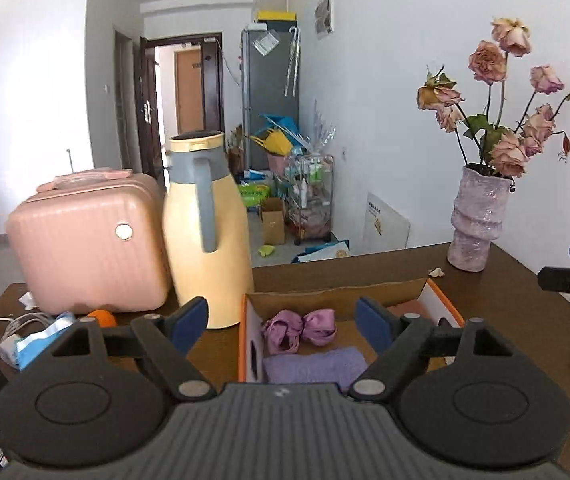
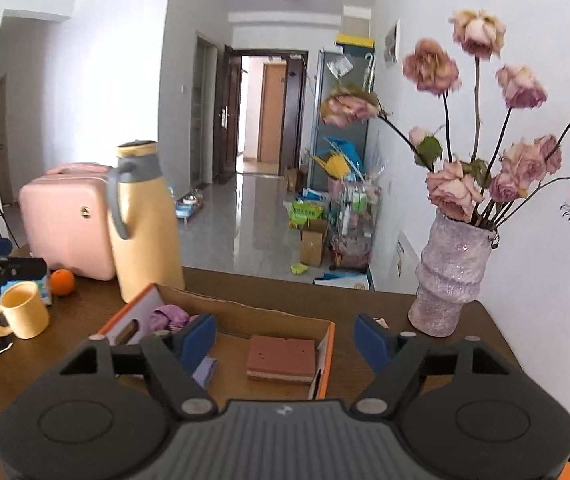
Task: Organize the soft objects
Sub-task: 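Carry the sponge cake toy into the box and open both grippers, then move both grippers back to the pile and grasp the yellow-white plush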
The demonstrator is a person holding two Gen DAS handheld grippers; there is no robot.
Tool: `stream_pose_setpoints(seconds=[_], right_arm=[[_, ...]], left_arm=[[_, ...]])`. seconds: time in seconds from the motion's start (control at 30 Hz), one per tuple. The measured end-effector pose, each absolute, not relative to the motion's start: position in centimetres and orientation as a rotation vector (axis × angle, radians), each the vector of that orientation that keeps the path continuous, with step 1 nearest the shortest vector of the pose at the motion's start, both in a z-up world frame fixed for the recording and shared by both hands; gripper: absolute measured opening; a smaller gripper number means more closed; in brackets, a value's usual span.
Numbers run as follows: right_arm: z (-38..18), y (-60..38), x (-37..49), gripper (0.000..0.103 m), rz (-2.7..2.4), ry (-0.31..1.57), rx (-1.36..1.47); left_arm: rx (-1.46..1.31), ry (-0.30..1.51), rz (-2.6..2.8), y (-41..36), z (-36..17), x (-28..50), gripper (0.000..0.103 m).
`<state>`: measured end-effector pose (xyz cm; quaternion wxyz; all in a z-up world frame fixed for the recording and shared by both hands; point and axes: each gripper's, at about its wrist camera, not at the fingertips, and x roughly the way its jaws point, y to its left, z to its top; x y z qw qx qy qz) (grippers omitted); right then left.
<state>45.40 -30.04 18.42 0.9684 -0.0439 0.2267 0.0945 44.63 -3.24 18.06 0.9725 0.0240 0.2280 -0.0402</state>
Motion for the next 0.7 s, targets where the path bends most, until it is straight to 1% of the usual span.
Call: stream_pose_setpoints(seconds=[0.07, 0.17, 0.3, 0.33, 0.57, 0.7], right_arm=[[18.2, -30.0, 43.5, 0.076, 0.200, 0.436, -0.075], [16.8, -30.1, 39.3, 0.077, 0.214, 0.373, -0.046], [13.3, -29.8, 33.2, 0.080, 0.240, 0.315, -0.028], [12.4, -29.7, 32.0, 0.080, 0.244, 0.306, -0.024], [5.7, -28.3, 21.9, 0.081, 0.269, 0.274, -0.023], [3.0, -28.0, 17.3, 0.083, 0.286, 0.277, 0.027]], left_arm=[[0.049, 0.423, -0.062, -2.7, 17.4, 42.3, 0.083], [0.047, 0.345, -0.055, -1.8, 15.7, 37.2, 0.087], [0.078, 0.258, -0.063, -1.3, 12.4, 30.2, 0.092], [0.084, 0.248, -0.061, -1.2, 11.5, 28.5, 0.092], [0.065, 0.249, -0.050, -0.8, 6.5, 19.3, 0.093], [0.041, 0.283, -0.043, -0.5, 4.1, 16.3, 0.095]])
